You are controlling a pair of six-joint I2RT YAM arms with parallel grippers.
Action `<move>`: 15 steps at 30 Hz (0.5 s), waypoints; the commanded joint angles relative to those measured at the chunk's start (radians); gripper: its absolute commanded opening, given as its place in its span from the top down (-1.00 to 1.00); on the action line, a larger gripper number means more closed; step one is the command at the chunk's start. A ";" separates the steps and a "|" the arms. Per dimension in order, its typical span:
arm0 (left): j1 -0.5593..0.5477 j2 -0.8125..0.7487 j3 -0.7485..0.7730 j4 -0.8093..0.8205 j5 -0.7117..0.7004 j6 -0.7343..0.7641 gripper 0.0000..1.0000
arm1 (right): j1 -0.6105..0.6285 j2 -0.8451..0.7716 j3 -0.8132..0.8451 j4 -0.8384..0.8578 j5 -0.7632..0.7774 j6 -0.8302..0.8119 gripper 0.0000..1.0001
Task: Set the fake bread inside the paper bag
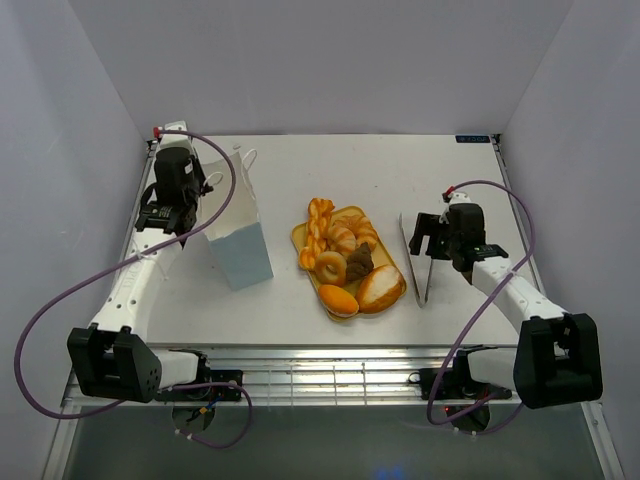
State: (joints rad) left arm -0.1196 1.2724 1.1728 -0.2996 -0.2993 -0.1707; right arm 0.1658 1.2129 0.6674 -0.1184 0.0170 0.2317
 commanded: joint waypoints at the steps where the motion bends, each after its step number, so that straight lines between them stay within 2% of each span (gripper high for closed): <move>1: 0.005 -0.030 -0.033 0.027 -0.014 0.016 0.36 | 0.003 0.023 0.049 -0.024 0.005 -0.046 -0.80; 2: 0.006 -0.037 -0.042 0.031 -0.018 0.011 0.34 | 0.005 0.030 0.050 -0.030 0.005 -0.049 -0.80; 3: 0.005 -0.045 -0.061 0.043 -0.021 0.011 0.09 | 0.008 0.040 0.052 -0.044 0.006 -0.055 -0.80; 7: 0.005 -0.093 -0.099 0.069 -0.041 0.007 -0.52 | 0.017 0.062 0.041 -0.049 0.006 -0.058 -0.80; 10: 0.005 -0.131 -0.116 0.077 -0.078 0.005 -0.71 | 0.023 0.070 0.037 -0.056 0.011 -0.060 -0.80; 15: 0.005 -0.232 -0.174 0.144 -0.138 -0.003 -0.77 | 0.037 0.074 0.037 -0.063 0.020 -0.068 -0.80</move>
State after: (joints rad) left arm -0.1196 1.1156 1.0325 -0.2230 -0.3809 -0.1665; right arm 0.1905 1.2804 0.6800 -0.1810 0.0231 0.1852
